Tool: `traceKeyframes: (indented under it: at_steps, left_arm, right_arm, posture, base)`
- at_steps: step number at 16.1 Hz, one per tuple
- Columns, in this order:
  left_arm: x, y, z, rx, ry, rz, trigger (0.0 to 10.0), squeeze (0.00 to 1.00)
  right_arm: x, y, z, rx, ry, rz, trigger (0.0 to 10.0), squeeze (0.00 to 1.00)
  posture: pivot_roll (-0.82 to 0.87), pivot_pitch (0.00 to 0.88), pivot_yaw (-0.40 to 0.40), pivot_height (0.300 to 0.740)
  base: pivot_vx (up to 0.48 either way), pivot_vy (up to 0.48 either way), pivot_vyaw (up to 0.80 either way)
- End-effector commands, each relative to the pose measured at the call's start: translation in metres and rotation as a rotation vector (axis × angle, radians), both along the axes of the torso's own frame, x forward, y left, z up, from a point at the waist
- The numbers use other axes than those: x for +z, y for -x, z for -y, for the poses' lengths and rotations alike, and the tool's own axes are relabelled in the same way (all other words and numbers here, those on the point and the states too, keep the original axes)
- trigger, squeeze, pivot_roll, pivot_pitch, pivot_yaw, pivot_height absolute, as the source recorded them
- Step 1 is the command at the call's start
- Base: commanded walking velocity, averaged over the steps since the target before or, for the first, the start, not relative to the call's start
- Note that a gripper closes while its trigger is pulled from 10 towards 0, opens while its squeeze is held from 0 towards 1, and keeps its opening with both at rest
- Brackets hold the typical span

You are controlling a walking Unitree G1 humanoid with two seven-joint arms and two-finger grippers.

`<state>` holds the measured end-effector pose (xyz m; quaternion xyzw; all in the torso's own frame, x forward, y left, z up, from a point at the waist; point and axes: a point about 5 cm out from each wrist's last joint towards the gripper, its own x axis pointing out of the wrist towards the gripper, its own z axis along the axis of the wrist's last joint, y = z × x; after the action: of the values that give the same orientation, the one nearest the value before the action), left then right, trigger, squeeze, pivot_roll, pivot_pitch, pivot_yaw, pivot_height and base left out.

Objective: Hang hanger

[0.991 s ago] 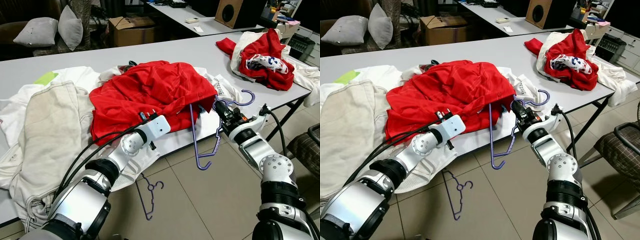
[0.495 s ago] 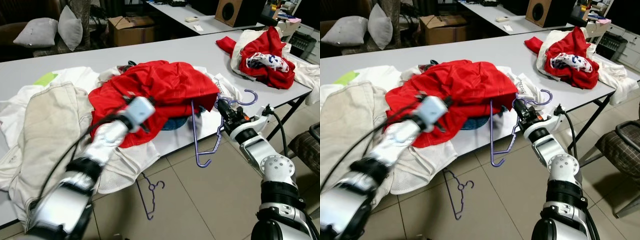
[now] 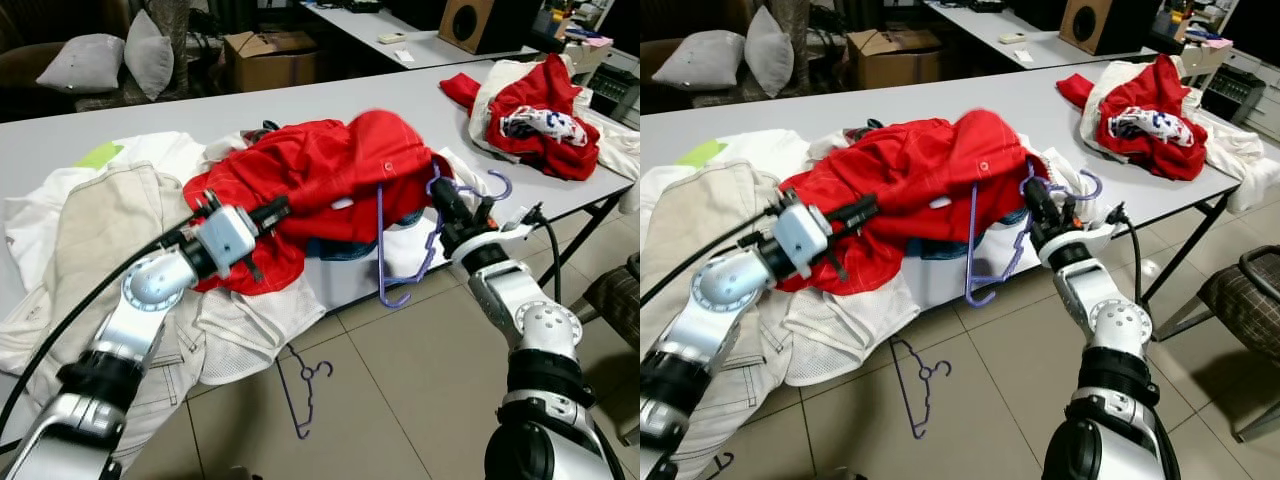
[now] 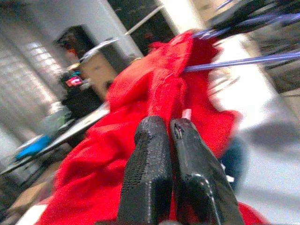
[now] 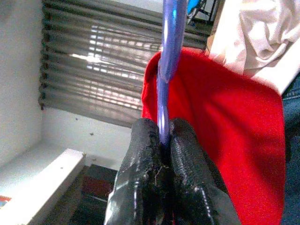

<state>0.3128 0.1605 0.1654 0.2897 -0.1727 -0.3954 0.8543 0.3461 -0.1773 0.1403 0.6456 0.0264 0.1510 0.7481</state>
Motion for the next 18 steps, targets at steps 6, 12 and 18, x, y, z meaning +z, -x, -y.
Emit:
traceKeyframes:
  at_steps: [6, 12, 18]
  left_arm:
    - [-0.001, 0.033, 0.024, -0.259, -0.002, -0.243, 0.0, 0.00]
    - [0.000, 0.046, 0.029, -0.321, 0.135, -0.441, 0.0, 0.00]
    - [0.002, 0.045, 0.042, -0.350, 0.120, -0.482, 0.0, 0.00]
  right_arm:
    - [0.014, -0.023, 0.003, -0.113, -0.130, -0.041, 10.0, 0.00]
    - [0.021, -0.042, 0.002, -0.233, -0.182, -0.086, 10.0, 0.00]
    - [0.028, -0.053, -0.013, -0.244, -0.287, -0.103, 10.0, 0.00]
  posture:
    - [0.00, 0.000, -0.058, 0.740]
    - [0.01, 0.000, -0.067, 0.740]
    - [0.02, 0.000, -0.084, 0.740]
  base:
    - [0.000, 0.000, 0.00]
    - [0.000, 0.000, 0.00]
    - [0.000, 0.000, 0.00]
